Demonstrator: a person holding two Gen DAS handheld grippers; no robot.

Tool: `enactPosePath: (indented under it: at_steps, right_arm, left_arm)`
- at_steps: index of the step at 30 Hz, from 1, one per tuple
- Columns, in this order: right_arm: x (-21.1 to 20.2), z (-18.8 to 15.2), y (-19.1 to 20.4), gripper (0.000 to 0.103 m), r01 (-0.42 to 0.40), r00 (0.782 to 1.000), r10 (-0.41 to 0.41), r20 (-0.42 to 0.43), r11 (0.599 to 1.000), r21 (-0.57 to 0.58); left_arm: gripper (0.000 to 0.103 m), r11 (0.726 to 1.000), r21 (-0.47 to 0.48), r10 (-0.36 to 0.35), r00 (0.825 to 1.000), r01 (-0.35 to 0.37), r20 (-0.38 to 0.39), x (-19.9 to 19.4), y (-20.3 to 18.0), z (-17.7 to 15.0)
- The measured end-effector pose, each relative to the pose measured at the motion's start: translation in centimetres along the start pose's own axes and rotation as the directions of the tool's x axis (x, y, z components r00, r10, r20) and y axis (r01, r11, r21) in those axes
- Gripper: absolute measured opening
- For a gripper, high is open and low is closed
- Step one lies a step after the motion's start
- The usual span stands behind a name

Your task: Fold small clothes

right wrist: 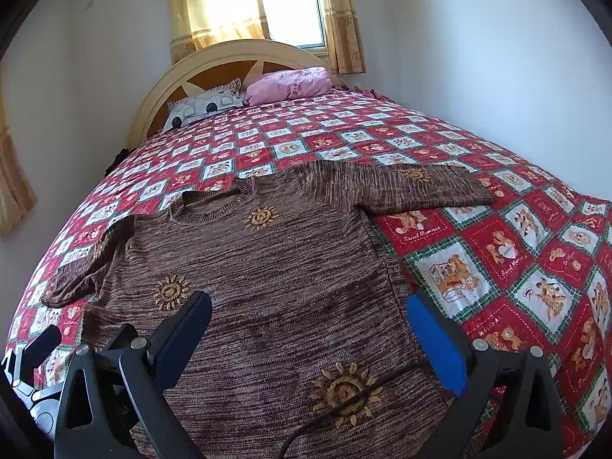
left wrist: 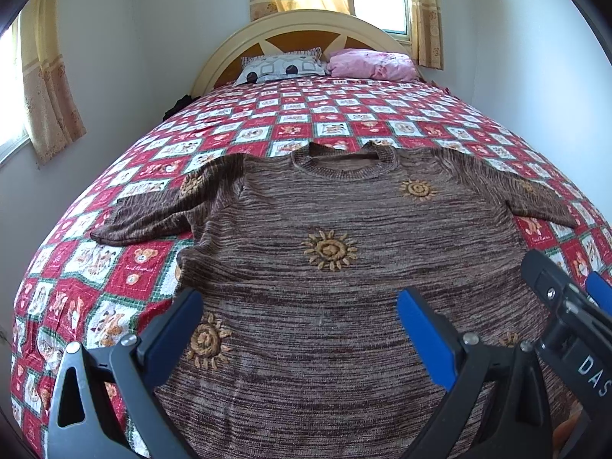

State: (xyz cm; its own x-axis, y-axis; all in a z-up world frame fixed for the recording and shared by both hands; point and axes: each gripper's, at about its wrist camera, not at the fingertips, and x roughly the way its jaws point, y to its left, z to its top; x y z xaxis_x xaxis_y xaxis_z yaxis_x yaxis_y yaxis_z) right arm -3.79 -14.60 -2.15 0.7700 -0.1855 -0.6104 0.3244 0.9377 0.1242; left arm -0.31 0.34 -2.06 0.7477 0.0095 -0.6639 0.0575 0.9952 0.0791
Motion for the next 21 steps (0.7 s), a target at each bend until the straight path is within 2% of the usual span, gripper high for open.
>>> enactPosePath:
  at_steps: [15, 21]
  right_arm:
    - [0.4, -0.1, 0.1, 0.102, -0.005, 1.0, 0.005, -0.02, 1.0, -0.003]
    - [0.8, -0.1, -0.2, 0.102, -0.005, 1.0, 0.006, -0.03, 1.0, 0.004]
  left_arm:
    - [0.103, 1.0, -0.006, -0.011, 1.0, 0.01, -0.016, 0.3, 0.1, 0.0]
    - [0.103, 0.995, -0.053, -0.083, 0.995, 0.08, -0.057, 1.1, 0.6, -0.3]
